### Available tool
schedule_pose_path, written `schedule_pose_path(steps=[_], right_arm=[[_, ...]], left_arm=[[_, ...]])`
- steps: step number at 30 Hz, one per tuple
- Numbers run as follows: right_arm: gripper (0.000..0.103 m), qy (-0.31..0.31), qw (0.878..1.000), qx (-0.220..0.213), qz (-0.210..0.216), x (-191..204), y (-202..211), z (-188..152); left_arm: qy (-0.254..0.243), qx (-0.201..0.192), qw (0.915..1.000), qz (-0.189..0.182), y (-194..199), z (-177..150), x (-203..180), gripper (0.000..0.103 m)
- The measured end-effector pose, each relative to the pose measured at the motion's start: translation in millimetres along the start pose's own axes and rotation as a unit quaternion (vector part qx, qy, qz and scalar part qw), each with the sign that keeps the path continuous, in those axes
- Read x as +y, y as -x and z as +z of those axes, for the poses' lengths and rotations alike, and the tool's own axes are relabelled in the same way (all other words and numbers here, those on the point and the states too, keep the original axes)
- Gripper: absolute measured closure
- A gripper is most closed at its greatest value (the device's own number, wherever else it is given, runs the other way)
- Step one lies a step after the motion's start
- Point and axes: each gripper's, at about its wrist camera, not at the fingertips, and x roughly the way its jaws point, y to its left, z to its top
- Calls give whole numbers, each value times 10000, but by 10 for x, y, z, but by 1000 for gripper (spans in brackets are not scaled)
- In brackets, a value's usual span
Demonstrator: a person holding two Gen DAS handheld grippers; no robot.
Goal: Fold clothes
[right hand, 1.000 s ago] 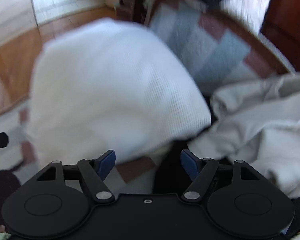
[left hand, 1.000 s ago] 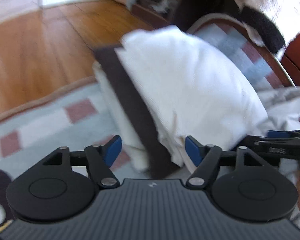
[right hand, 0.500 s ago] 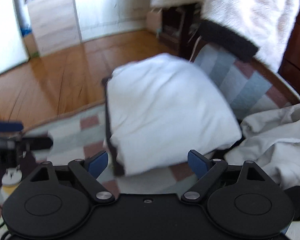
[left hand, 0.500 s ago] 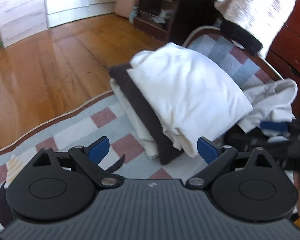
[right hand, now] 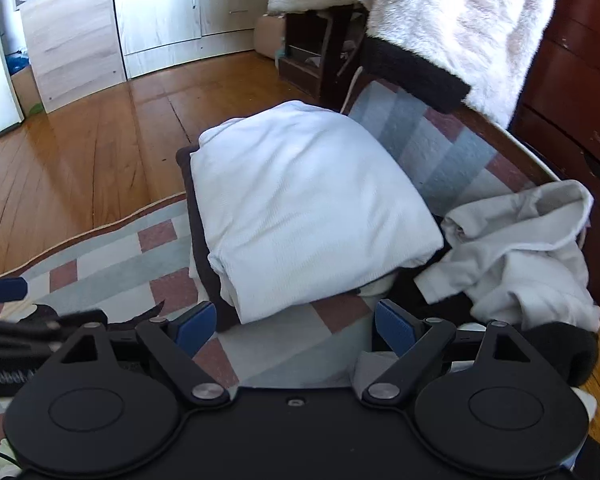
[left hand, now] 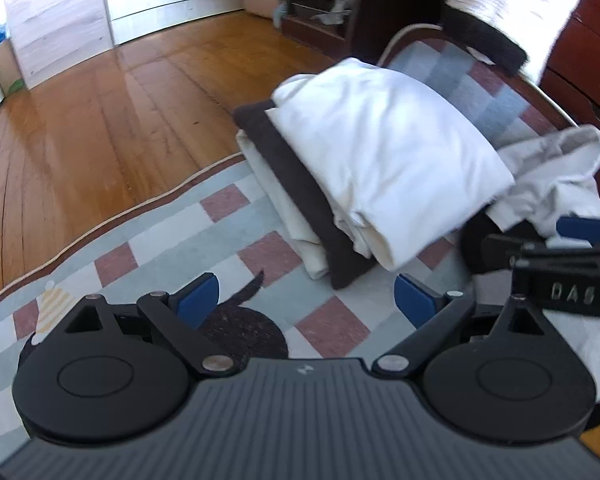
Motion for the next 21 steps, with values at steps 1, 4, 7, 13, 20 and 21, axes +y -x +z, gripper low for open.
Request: schedule_pose_path(steps=[1,4,7,13,20,21], right_arm=[[14,-3,10000,-15,-37,-16,43,-10],[13,-6,9999,46,-132,-36,136,-22],[13,-30,9999,76,-126,-42,217,-35],[13,42,9998,5,-186,-6,274,-60],[13,162,9987,-123,-459,44,264,-87],[13,220,9982,-192,-527,61,287,-90]], left_arm=[[4,86,10000,-4,1,-15,-8,3],[4,260,9997,-15,13,-64,-19,3],[-70,269,9996,32,48,-94,-38,3],[-56,225,9997,90,155,-68,-46,0],[-291,181,9992,194,193,-97,-129,0],[-309,176,9992,176,197,-104,-137,0]])
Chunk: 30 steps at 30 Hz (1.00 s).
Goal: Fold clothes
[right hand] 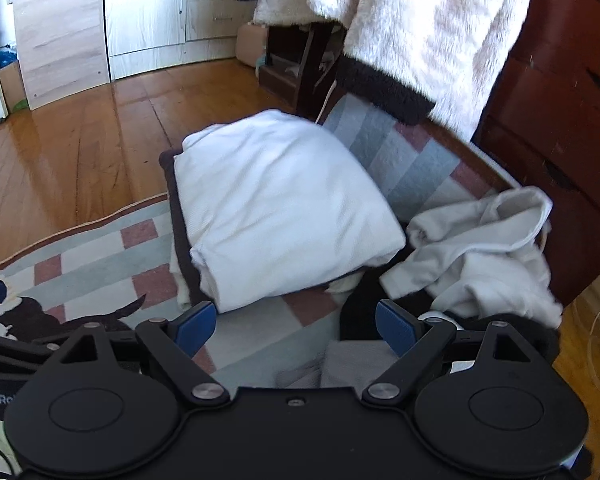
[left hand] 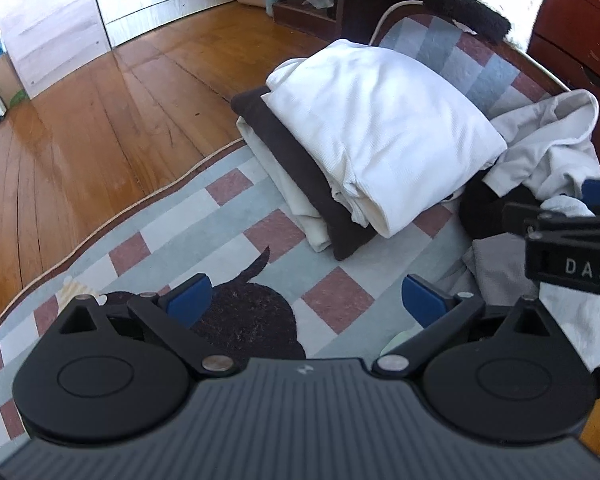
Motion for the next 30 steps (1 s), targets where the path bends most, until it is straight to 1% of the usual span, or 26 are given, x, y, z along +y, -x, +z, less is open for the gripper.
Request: schedule_pose_path(steps=[2,4,8,13,16,20,23,27,30], right_arm=[[13,44,9999,-96,-35,15,48,5],[13,37,9999,-123,28,21,79,21],[13,44,9999,-117,41,39,100,14],[13,124,9998,-154,-1,43,100,19],[13,176,9997,-180,-32,43,99,25],[13,52,10000,-43,48,9,66,23],[13,46,10000,-35,56,7,70,12],[13,151,9998,-146,34,27,84,12],[13,258,9994,-234,26,53,90,36]], left_arm=[[-16,-15,10000,-49,5,-14,-11,0],[-52,-79,9999,-99,28,-24,-28,0],[-137,-196,9997,-29,68,-27,-71,0],[-83,-160,9998,-52,47,-38,-40,0],[-91,-141,9999,1,31,-49,-39,0],[-117,-152,9998,16,45,-62,-45,0],[-132,-175,9997,48,56,-71,-40,0],[-209,-298,9993,126,96,-94,-47,0],[-318,-302,9989,190,105,-104,-80,0]])
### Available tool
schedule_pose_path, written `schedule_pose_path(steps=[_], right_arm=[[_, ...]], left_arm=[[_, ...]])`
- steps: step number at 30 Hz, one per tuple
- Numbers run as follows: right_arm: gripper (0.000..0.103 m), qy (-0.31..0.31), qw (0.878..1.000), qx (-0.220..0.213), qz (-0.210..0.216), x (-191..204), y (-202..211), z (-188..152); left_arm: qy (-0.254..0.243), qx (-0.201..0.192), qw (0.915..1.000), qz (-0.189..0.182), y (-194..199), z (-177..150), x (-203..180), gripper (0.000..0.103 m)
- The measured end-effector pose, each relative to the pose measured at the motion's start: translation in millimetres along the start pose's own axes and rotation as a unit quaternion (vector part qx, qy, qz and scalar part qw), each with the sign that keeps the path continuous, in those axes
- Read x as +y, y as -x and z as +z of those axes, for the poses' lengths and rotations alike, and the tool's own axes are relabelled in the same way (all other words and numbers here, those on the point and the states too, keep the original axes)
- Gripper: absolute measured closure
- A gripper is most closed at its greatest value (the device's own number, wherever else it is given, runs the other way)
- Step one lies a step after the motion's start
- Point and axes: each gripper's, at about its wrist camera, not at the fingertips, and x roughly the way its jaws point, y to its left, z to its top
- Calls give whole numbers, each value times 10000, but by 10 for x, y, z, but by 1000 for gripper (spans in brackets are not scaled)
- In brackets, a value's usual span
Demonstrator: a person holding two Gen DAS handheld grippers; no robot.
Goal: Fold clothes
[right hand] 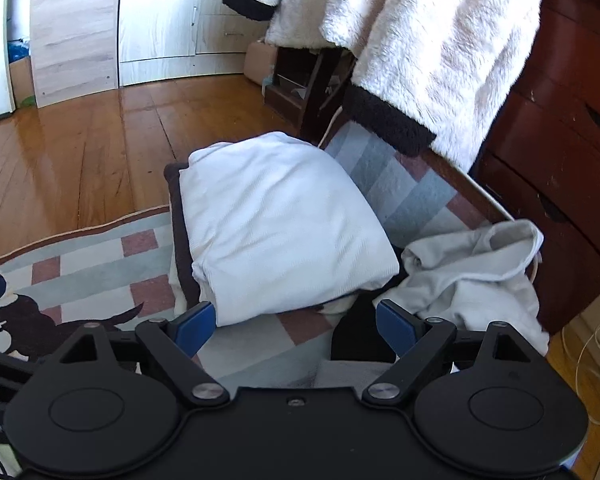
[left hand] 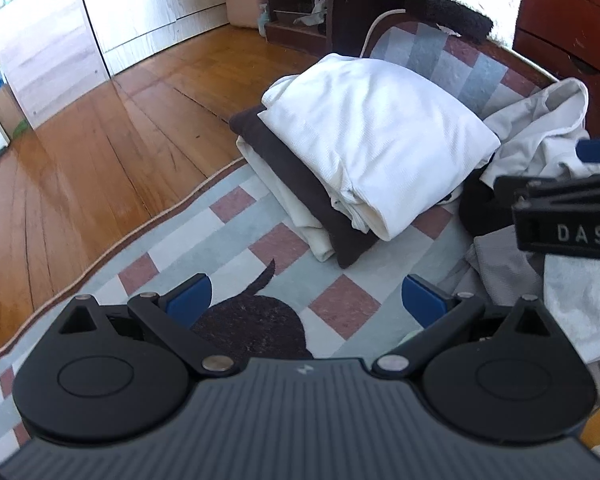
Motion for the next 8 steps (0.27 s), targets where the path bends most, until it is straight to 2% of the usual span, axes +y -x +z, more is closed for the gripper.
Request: schedule_pose_path(steps=[4,8], right_arm=[[13,-14,9999,13,106,21,-26,24],[13,-172,9995,129,221,5,-81,-46]], left_arm=[[19,91,10000,-16,-29,-15,25,0],[-55,18,9999,144,-15,-14,26,0]])
